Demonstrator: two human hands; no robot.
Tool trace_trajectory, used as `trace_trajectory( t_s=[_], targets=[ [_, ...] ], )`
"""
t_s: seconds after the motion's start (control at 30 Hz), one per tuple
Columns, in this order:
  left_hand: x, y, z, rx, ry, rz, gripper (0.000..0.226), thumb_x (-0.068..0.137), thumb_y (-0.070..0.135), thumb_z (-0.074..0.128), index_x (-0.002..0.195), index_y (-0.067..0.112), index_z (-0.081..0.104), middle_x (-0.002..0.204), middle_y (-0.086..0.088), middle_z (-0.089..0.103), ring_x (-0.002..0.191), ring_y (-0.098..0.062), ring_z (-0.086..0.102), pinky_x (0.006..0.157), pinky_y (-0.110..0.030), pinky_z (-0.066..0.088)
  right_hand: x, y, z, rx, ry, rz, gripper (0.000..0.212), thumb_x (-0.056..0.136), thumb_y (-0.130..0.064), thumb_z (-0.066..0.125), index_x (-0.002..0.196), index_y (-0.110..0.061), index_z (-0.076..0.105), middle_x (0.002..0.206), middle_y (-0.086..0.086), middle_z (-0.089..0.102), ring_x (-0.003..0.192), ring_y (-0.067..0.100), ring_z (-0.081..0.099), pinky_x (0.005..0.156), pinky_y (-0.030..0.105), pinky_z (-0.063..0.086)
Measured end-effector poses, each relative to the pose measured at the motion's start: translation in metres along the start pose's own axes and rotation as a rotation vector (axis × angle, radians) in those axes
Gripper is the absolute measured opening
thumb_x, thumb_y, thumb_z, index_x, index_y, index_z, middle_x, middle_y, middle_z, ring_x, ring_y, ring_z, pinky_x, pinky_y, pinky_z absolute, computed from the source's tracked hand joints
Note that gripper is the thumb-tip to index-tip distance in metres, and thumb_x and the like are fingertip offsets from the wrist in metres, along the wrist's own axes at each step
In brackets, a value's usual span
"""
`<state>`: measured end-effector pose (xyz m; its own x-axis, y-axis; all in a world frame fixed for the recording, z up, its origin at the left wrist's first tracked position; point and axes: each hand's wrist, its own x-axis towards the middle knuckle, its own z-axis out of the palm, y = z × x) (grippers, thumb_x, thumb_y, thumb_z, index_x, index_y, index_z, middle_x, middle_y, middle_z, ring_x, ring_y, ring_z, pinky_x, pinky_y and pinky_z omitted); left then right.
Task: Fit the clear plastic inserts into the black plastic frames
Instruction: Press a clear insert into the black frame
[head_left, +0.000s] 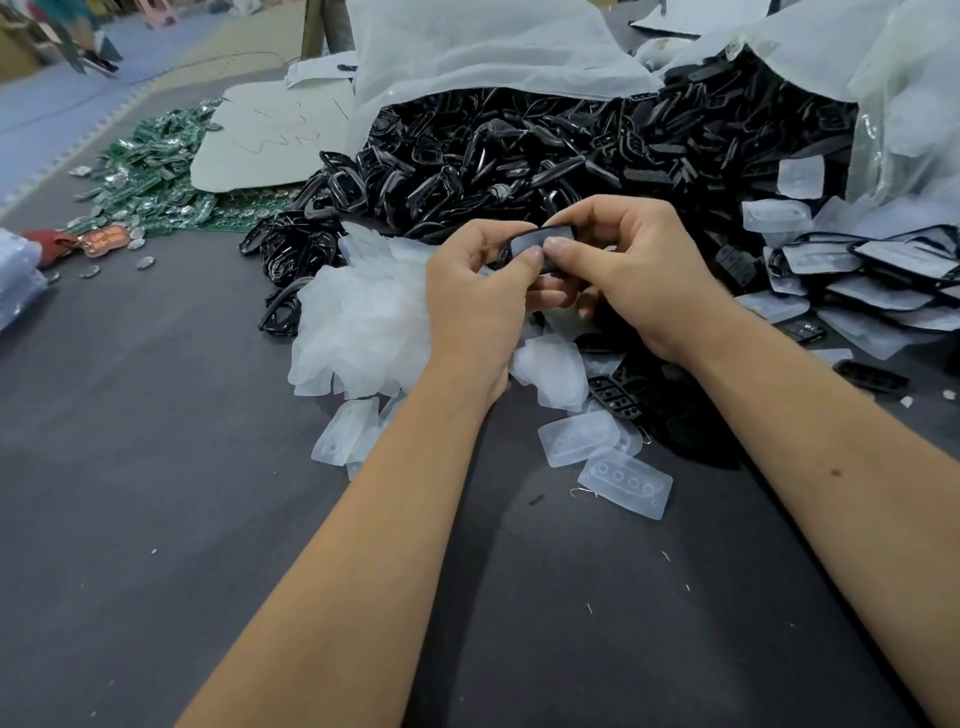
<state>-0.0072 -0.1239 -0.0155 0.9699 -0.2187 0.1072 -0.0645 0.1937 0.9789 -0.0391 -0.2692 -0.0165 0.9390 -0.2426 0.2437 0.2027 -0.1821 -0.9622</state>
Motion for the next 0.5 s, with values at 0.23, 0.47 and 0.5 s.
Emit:
trace_trajectory(
  t_s=[0.23, 0.47, 0.5],
  targets=[
    [0.0011, -0.0017, 0.0000, -0.004, -0.002, -0.006, 0.019, 0.094, -0.012, 0.062, 0.097, 0.005, 0.069, 0.073, -0.007, 0.070, 0.056, -0.016, 0.068, 0.057, -0.025, 0.058, 0.0002, 0.0013, -0.0009, 0.039, -0.010, 0.028, 0.011, 0.097, 0.001, 0.068, 0.104, -0.005, 0.074, 0.070, 0.007, 0.070, 0.052, 0.012, 0.061, 0.044, 0.022, 0.048],
    [0.0016, -0.0013, -0.0017, -0.034, -0.015, -0.013, 0.020, 0.094, -0.013, 0.062, 0.096, 0.005, 0.070, 0.075, -0.004, 0.071, 0.056, -0.015, 0.067, 0.058, -0.025, 0.057, -0.0004, -0.0017, -0.0024, 0.052, -0.023, 0.039, 0.013, 0.098, 0.002, 0.065, 0.105, -0.003, 0.074, 0.068, 0.004, 0.070, 0.054, 0.013, 0.062, 0.045, 0.022, 0.049],
    [0.0020, -0.0012, -0.0021, -0.038, -0.014, -0.019, 0.020, 0.094, -0.013, 0.062, 0.098, 0.005, 0.070, 0.073, -0.003, 0.072, 0.056, -0.015, 0.068, 0.058, -0.024, 0.057, -0.0007, -0.0023, -0.0024, 0.048, -0.026, 0.041, 0.014, 0.099, 0.001, 0.063, 0.107, -0.003, 0.074, 0.069, 0.005, 0.070, 0.055, 0.013, 0.063, 0.047, 0.023, 0.049]
  ],
)
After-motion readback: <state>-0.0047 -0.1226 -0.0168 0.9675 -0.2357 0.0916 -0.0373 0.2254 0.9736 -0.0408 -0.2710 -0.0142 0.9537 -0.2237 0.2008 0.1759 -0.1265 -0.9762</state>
